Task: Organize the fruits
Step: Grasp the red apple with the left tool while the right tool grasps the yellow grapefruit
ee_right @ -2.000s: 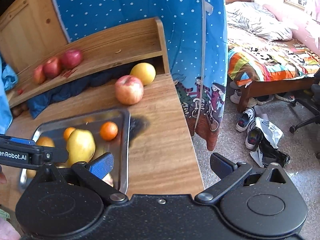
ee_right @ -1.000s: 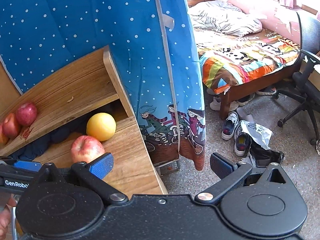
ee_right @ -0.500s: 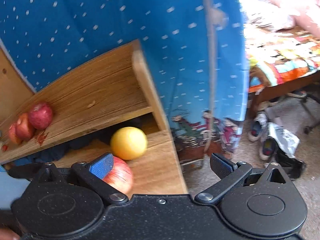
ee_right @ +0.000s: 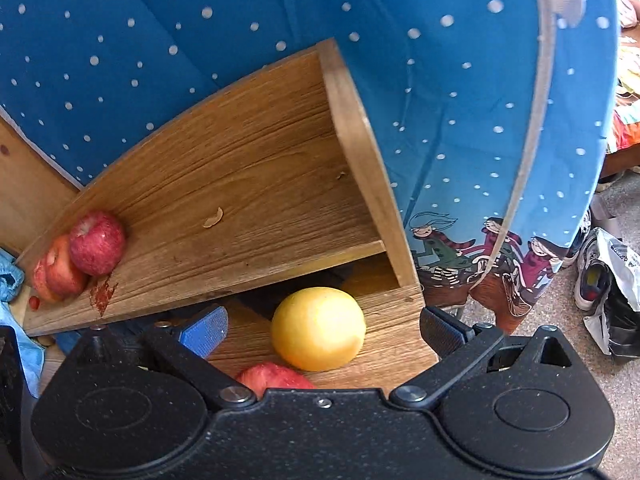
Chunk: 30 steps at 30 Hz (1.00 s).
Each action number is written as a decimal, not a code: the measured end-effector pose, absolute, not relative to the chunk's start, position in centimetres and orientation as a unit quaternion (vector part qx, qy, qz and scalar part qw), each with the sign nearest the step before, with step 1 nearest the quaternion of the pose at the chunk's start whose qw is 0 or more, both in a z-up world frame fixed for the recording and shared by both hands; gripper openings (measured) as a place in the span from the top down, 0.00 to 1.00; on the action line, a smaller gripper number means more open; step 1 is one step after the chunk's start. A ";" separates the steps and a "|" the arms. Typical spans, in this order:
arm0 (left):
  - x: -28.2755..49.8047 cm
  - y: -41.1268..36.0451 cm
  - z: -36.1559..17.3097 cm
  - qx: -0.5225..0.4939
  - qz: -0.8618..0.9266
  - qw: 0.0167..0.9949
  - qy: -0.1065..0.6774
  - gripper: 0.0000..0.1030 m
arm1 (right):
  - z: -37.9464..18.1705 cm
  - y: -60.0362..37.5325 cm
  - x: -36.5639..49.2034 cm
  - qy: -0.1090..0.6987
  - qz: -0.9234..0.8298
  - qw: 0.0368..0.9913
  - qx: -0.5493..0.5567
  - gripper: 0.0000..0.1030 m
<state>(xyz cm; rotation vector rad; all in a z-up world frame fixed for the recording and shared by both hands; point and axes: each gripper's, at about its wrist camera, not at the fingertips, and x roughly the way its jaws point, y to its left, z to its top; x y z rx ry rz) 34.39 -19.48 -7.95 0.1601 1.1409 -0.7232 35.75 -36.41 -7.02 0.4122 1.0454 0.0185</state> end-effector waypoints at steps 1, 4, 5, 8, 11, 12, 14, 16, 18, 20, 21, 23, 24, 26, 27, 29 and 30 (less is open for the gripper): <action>34.4 -19.5 -8.0 0.070 -0.336 0.777 0.528 0.01 | -7.2 -36.3 35.9 0.498 0.009 0.845 0.195 0.03; 34.7 -19.6 -8.0 0.064 -0.343 0.774 0.529 0.01 | -7.8 -35.9 36.4 0.505 0.009 0.841 0.194 0.06; 34.8 -19.6 -8.1 0.063 -0.346 0.772 0.529 0.01 | -8.1 -35.8 36.6 0.508 0.010 0.840 0.193 0.08; 34.9 -19.7 -8.2 0.067 -0.350 0.771 0.528 0.02 | -8.6 -35.5 37.0 0.514 0.010 0.837 0.190 0.14; 35.1 -19.7 -8.2 0.062 -0.354 0.770 0.527 0.03 | -8.9 -35.2 37.4 0.518 0.013 0.835 0.183 0.19; 35.2 -19.9 -8.3 0.060 -0.356 0.770 0.526 0.05 | -9.0 -35.1 37.5 0.520 0.015 0.835 0.180 0.20; 35.1 -19.8 -8.3 0.057 -0.360 0.770 0.525 0.08 | -9.1 -35.0 37.7 0.523 0.017 0.834 0.174 0.23; 34.9 -19.9 -8.3 0.056 -0.362 0.768 0.525 0.12 | -9.2 -34.8 37.9 0.526 0.019 0.833 0.169 0.25; 34.9 -20.0 -8.4 0.054 -0.364 0.768 0.524 0.14 | -9.4 -34.8 38.2 0.530 0.022 0.831 0.164 0.27; 35.2 -20.2 -8.4 0.052 -0.366 0.768 0.523 0.19 | -9.6 -34.6 38.5 0.536 0.025 0.829 0.158 0.31; 35.2 -20.4 -8.5 0.049 -0.369 0.767 0.523 0.22 | -9.7 -34.5 38.6 0.539 0.027 0.827 0.157 0.33; 35.1 -20.8 -8.7 0.049 -0.372 0.767 0.520 0.24 | -9.9 -34.4 38.8 0.543 0.031 0.825 0.154 0.37; 35.1 -20.8 -8.7 0.049 -0.376 0.767 0.518 0.27 | -9.9 -34.4 38.8 0.543 0.032 0.825 0.153 0.37; 35.1 -20.8 -8.8 0.048 -0.379 0.767 0.515 0.29 | -9.9 -34.3 39.0 0.545 0.034 0.824 0.151 0.37; 34.9 -20.8 -8.8 0.048 -0.379 0.768 0.513 0.29 | -10.0 -34.2 39.0 0.545 0.035 0.824 0.151 0.37; 34.6 -20.7 -8.7 0.045 -0.379 0.770 0.511 0.29 | -10.0 -34.3 39.0 0.543 0.035 0.825 0.152 0.37; 34.5 -20.6 -8.7 0.044 -0.378 0.771 0.510 0.29 | -10.0 -34.4 38.9 0.543 0.036 0.825 0.154 0.38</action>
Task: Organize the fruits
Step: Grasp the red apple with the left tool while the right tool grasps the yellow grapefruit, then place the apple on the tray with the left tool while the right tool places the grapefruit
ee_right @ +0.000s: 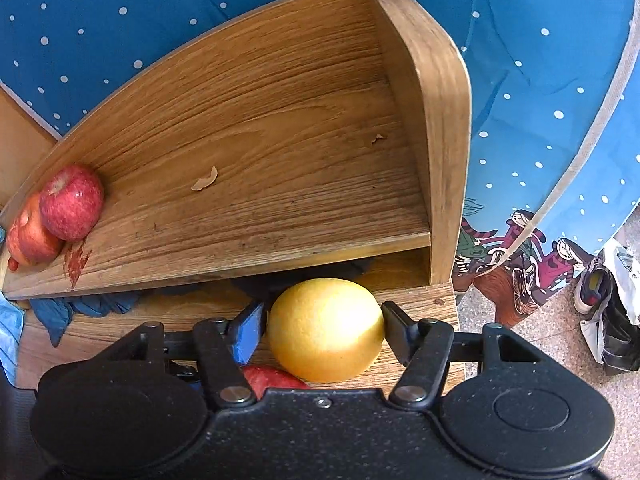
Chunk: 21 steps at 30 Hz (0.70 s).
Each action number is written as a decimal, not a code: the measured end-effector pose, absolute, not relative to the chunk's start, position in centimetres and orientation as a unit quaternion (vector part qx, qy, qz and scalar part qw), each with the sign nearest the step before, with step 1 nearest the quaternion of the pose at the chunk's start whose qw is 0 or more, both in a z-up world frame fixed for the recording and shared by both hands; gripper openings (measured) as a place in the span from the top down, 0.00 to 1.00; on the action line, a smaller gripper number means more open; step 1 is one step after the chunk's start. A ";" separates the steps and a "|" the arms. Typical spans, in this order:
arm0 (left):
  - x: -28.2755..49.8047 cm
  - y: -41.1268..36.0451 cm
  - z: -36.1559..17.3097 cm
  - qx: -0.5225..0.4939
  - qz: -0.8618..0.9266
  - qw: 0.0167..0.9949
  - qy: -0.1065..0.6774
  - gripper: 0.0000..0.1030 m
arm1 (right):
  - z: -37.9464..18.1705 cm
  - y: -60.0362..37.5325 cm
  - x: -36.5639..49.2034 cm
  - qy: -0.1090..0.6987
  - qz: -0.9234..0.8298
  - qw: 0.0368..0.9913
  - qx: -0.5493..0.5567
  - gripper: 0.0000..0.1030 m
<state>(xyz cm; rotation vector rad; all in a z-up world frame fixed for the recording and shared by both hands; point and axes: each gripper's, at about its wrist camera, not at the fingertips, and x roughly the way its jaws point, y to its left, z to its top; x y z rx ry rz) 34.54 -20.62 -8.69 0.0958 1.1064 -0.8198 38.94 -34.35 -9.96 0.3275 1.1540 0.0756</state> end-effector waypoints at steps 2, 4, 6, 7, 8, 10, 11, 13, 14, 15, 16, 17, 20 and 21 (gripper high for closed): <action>34.3 -20.4 -8.6 0.043 -0.373 0.773 0.511 0.29 | -10.0 -34.6 38.7 0.541 0.035 0.825 0.159 0.38; 34.1 -19.9 -8.4 0.041 -0.368 0.774 0.514 0.30 | -10.0 -34.7 38.5 0.540 0.034 0.825 0.163 0.38; 34.0 -19.3 -8.1 0.038 -0.363 0.776 0.515 0.30 | -9.9 -34.9 38.2 0.538 0.031 0.825 0.170 0.38; 33.9 -19.0 -7.9 0.036 -0.361 0.777 0.514 0.30 | -9.9 -34.9 38.0 0.538 0.028 0.825 0.173 0.38; 33.8 -18.7 -7.6 0.033 -0.358 0.779 0.514 0.30 | -9.8 -35.0 37.7 0.537 0.025 0.825 0.176 0.38; 33.5 -17.7 -7.0 0.025 -0.348 0.783 0.515 0.30 | -9.7 -35.1 37.3 0.535 0.025 0.824 0.186 0.38; 33.4 -17.1 -6.8 0.019 -0.343 0.784 0.517 0.30 | -9.6 -35.2 37.0 0.534 0.025 0.823 0.192 0.38; 32.9 -15.7 -6.2 0.005 -0.327 0.790 0.518 0.30 | -9.3 -35.1 36.5 0.532 0.027 0.823 0.195 0.38; 32.7 -14.9 -5.9 -0.001 -0.318 0.794 0.518 0.30 | -9.0 -35.0 36.2 0.531 0.029 0.824 0.195 0.38; 32.4 -14.2 -5.6 -0.008 -0.309 0.797 0.518 0.30 | -8.7 -34.9 35.9 0.529 0.032 0.825 0.196 0.38; 32.2 -13.3 -5.3 -0.017 -0.299 0.801 0.518 0.30 | -8.4 -34.8 35.6 0.527 0.035 0.826 0.198 0.38; 31.9 -12.6 -5.1 -0.023 -0.289 0.805 0.518 0.30 | -8.0 -34.6 35.3 0.524 0.041 0.827 0.200 0.38; 31.1 -10.3 -4.6 -0.037 -0.257 0.815 0.519 0.30 | -6.9 -33.8 34.3 0.518 0.061 0.830 0.196 0.38; 30.9 -9.6 -4.5 -0.040 -0.248 0.817 0.519 0.30 | -6.6 -33.4 33.9 0.517 0.068 0.831 0.195 0.39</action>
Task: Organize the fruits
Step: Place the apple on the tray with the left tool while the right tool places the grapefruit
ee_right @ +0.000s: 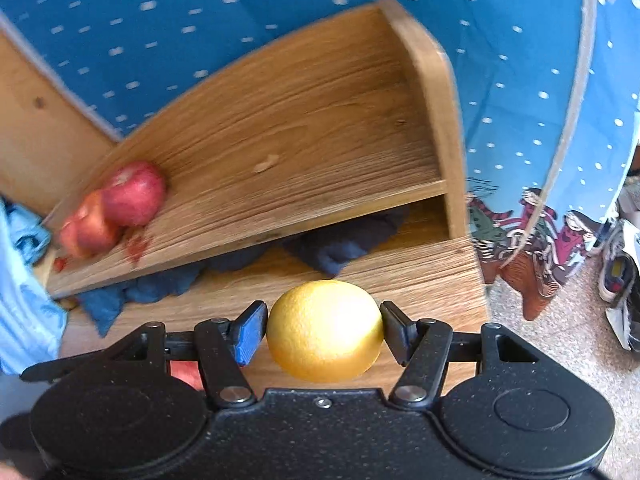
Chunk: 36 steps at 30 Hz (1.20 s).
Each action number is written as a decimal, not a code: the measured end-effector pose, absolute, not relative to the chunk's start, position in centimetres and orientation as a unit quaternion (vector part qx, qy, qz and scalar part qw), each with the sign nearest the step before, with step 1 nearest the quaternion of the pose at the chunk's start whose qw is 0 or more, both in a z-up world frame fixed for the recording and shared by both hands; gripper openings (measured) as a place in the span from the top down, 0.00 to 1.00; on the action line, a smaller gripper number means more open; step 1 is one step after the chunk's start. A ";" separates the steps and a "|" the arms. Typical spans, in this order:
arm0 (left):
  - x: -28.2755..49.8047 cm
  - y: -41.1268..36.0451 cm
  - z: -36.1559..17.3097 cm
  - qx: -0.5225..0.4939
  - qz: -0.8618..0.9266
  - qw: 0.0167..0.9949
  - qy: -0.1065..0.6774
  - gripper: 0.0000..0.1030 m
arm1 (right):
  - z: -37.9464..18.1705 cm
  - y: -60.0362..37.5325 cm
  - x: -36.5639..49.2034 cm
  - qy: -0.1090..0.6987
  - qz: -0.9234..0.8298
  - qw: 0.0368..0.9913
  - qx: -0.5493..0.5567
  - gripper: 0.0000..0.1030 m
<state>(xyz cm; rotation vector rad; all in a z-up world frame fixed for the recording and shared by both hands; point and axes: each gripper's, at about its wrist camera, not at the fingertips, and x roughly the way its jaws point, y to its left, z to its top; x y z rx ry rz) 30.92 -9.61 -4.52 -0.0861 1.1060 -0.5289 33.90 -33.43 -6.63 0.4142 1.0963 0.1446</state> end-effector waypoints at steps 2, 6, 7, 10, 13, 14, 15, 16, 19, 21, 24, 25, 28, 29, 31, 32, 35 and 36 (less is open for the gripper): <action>30.4 -8.4 -4.5 -0.045 -0.231 0.821 0.521 0.30 | -6.3 -32.6 33.1 0.516 0.084 0.830 0.194 0.39; 29.0 -6.5 -4.7 -0.059 -0.203 0.823 0.528 0.29 | -6.5 -30.6 31.5 0.521 0.110 0.824 0.191 0.39; 28.9 -6.4 -4.8 -0.062 -0.197 0.823 0.529 0.29 | -6.6 -30.2 31.1 0.524 0.115 0.822 0.189 0.40; 28.2 -5.5 -5.0 -0.069 -0.179 0.824 0.533 0.29 | -7.0 -29.1 30.0 0.534 0.125 0.815 0.185 0.40; 27.7 -5.0 -5.3 -0.069 -0.161 0.824 0.539 0.29 | -7.7 -28.0 29.1 0.543 0.133 0.809 0.179 0.40; 27.6 -4.8 -5.5 -0.068 -0.155 0.823 0.542 0.29 | -7.8 -27.6 28.8 0.546 0.135 0.808 0.176 0.40; 27.5 -4.5 -5.7 -0.069 -0.151 0.822 0.544 0.29 | -7.9 -27.2 28.6 0.547 0.137 0.808 0.172 0.40; 27.4 -4.2 -5.9 -0.071 -0.147 0.820 0.548 0.29 | -8.0 -26.9 28.3 0.546 0.138 0.808 0.170 0.40; 27.2 -3.6 -6.3 -0.075 -0.141 0.819 0.552 0.29 | -8.0 -26.0 28.1 0.546 0.139 0.810 0.164 0.40; 27.3 -3.6 -6.4 -0.073 -0.141 0.818 0.552 0.29 | -8.0 -25.5 28.0 0.544 0.137 0.813 0.155 0.40; 27.3 -3.3 -6.4 -0.071 -0.142 0.817 0.554 0.29 | -8.1 -24.9 27.9 0.542 0.134 0.817 0.141 0.40; 27.3 -3.3 -6.4 -0.070 -0.142 0.817 0.554 0.29 | -8.1 -25.0 27.9 0.542 0.133 0.818 0.138 0.40; 27.1 -3.1 -6.3 -0.072 -0.137 0.818 0.553 0.29 | -8.2 -24.7 27.8 0.538 0.131 0.822 0.130 0.39; 27.1 -3.1 -6.3 -0.074 -0.135 0.818 0.554 0.29 | -8.1 -24.7 27.6 0.535 0.133 0.824 0.131 0.38; 26.8 -2.9 -6.1 -0.081 -0.129 0.821 0.550 0.29 | -7.8 -24.5 27.4 0.530 0.136 0.828 0.123 0.35; 26.7 -2.7 -5.9 -0.085 -0.128 0.824 0.545 0.28 | -7.6 -24.4 27.3 0.526 0.137 0.832 0.116 0.33; 26.0 -2.5 -4.8 -0.092 -0.121 0.836 0.527 0.24 | -7.1 -24.3 26.6 0.515 0.134 0.840 0.106 0.27; 25.8 -2.5 -4.4 -0.092 -0.117 0.839 0.524 0.22 | -6.9 -24.4 26.3 0.511 0.134 0.842 0.105 0.26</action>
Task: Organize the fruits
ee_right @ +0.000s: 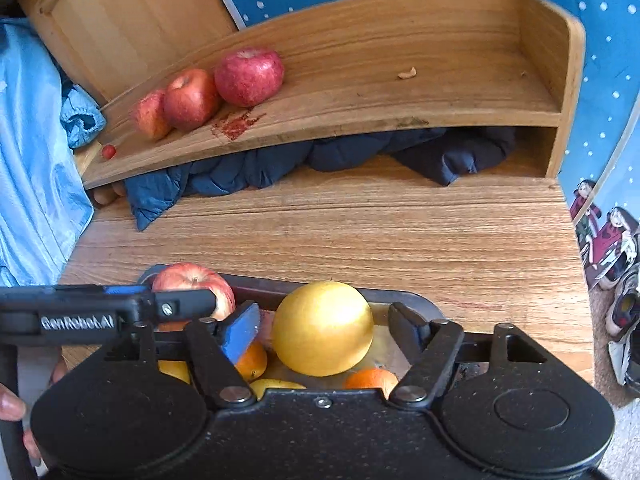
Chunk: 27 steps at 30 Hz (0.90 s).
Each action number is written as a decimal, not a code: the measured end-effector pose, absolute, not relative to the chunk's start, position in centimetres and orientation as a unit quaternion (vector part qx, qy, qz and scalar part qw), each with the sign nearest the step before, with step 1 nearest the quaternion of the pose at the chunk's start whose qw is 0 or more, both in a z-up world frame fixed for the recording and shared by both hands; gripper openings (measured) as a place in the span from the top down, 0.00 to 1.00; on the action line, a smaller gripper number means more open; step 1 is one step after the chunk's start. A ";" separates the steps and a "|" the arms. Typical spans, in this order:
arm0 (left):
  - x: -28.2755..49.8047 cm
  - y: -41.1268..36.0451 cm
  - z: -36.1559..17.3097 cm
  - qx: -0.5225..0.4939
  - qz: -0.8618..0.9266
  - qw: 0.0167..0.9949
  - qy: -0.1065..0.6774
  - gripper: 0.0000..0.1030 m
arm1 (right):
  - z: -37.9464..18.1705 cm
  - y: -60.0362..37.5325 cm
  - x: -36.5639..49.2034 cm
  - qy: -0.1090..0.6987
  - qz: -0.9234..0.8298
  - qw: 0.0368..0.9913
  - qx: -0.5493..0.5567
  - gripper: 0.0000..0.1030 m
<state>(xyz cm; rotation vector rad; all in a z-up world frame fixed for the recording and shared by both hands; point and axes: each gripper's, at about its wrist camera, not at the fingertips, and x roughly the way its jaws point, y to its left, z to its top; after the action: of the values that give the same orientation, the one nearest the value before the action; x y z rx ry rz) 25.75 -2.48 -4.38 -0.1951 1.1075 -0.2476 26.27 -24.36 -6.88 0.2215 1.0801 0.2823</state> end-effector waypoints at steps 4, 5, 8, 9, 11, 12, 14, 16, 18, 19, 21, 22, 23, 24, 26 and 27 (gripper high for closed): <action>23.9 -2.2 -2.7 -0.093 -0.102 0.852 0.506 0.15 | -5.6 -24.3 24.2 0.489 0.130 0.858 0.092 0.16; 23.3 -2.2 -2.4 -0.092 -0.098 0.854 0.502 0.14 | -5.2 -24.3 23.6 0.482 0.131 0.862 0.086 0.15; 21.3 -2.1 -1.6 -0.092 -0.086 0.860 0.495 0.08 | -4.0 -24.2 21.4 0.464 0.132 0.873 0.071 0.07; 20.6 -2.1 -1.3 -0.092 -0.081 0.861 0.493 0.06 | -3.6 -24.2 20.6 0.458 0.132 0.877 0.068 0.07; 18.9 -2.1 -0.8 -0.092 -0.073 0.864 0.489 0.05 | -2.9 -24.2 19.0 0.449 0.136 0.881 0.063 0.05; 18.1 -2.1 -0.7 -0.092 -0.069 0.865 0.488 0.03 | -2.6 -24.2 18.3 0.444 0.136 0.884 0.061 0.04; 16.3 -2.1 -0.2 -0.090 -0.061 0.868 0.485 0.02 | -2.0 -24.1 16.6 0.434 0.135 0.889 0.058 0.01; 14.6 -1.9 0.1 -0.090 -0.052 0.868 0.485 0.01 | -1.5 -24.0 15.0 0.426 0.135 0.893 0.055 0.01; 12.9 -1.6 0.2 -0.091 -0.044 0.868 0.486 0.01 | -1.2 -23.9 13.6 0.420 0.133 0.896 0.051 0.01; 12.0 -1.5 0.3 -0.092 -0.040 0.868 0.486 0.01 | -1.1 -23.9 12.8 0.417 0.132 0.898 0.049 0.01; 10.4 -1.2 0.4 -0.093 -0.030 0.868 0.488 0.01 | -0.9 -23.9 11.3 0.414 0.130 0.900 0.047 0.01; 9.7 -1.1 0.4 -0.093 -0.026 0.867 0.488 0.01 | -0.9 -23.9 10.6 0.413 0.129 0.900 0.045 0.01; 9.1 -0.9 0.4 -0.094 -0.022 0.867 0.488 0.01 | -0.8 -23.9 9.9 0.413 0.129 0.901 0.043 0.01; 8.4 -0.8 0.4 -0.094 -0.018 0.867 0.488 0.01 | -0.8 -23.8 9.3 0.413 0.128 0.901 0.042 0.01; 7.0 -0.5 0.3 -0.092 -0.013 0.867 0.490 0.01 | -0.9 -23.8 8.0 0.417 0.130 0.898 0.041 0.01; 6.4 -0.3 0.3 -0.090 -0.011 0.867 0.490 0.01 | -1.0 -23.8 7.5 0.420 0.132 0.897 0.041 0.01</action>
<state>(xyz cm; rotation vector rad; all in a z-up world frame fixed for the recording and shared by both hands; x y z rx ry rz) 6.39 -0.32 0.34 -0.1880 1.0263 -0.0232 7.47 -23.78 -0.99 0.0848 0.8694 0.2731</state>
